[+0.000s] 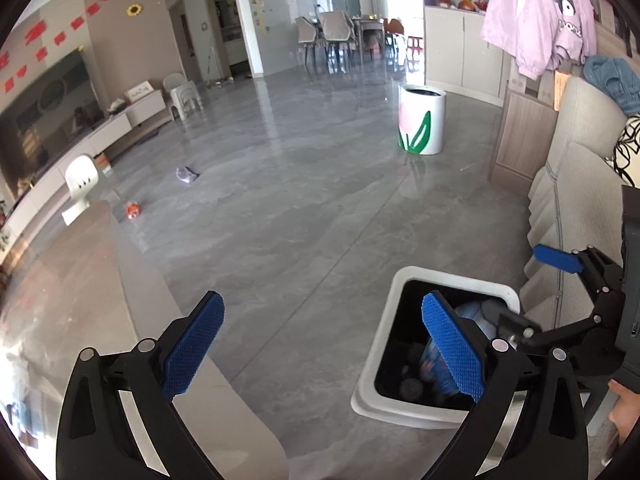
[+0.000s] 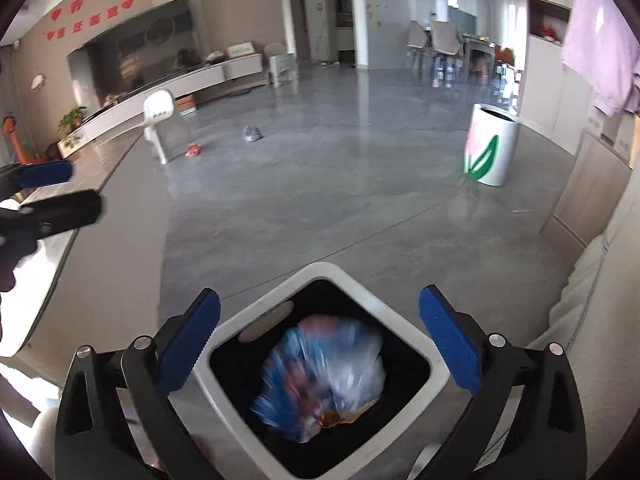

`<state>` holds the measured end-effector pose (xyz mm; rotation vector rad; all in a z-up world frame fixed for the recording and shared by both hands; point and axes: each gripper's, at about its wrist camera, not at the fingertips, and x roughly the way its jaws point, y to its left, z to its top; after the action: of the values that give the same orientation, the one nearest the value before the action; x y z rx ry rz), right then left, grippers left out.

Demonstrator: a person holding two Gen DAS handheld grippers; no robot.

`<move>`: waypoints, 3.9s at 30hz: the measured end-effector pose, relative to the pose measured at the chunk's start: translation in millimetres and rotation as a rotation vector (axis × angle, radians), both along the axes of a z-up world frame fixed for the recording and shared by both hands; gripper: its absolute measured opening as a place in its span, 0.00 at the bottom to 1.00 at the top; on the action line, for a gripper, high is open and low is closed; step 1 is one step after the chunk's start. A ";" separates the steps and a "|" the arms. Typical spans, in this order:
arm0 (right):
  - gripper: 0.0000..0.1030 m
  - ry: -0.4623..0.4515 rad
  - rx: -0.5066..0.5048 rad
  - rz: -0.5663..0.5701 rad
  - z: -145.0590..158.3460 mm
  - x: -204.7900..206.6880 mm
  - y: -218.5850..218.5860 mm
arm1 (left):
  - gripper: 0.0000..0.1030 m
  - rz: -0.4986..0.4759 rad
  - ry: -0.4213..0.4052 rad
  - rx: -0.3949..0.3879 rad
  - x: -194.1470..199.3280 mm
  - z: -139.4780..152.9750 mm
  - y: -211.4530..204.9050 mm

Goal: Collect trash
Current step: 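Open the right tool to drop the wrapper bag into the bin, then move both tools back to the remaining trash on the table, then grasp the white tissue with the left tool while the right tool grasps the clear plastic bag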

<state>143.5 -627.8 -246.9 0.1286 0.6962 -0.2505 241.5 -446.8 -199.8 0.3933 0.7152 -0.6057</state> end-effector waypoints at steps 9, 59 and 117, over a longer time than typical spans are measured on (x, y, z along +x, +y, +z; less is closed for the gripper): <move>0.96 -0.114 -0.078 0.027 43.7 -14.0 21.8 | 0.95 0.063 0.009 -0.044 6.1 14.4 29.9; 0.96 -0.282 -0.086 0.677 132.3 117.0 426.6 | 0.95 0.702 -0.131 -0.134 34.4 70.8 459.7; 0.25 -0.012 -0.079 0.883 57.9 244.6 559.2 | 0.05 0.719 -0.169 -0.267 117.2 72.9 545.4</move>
<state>388.1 -68.7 -189.0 -0.2551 0.6711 0.5681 358.7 98.6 -126.9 -0.0722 0.5521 0.0181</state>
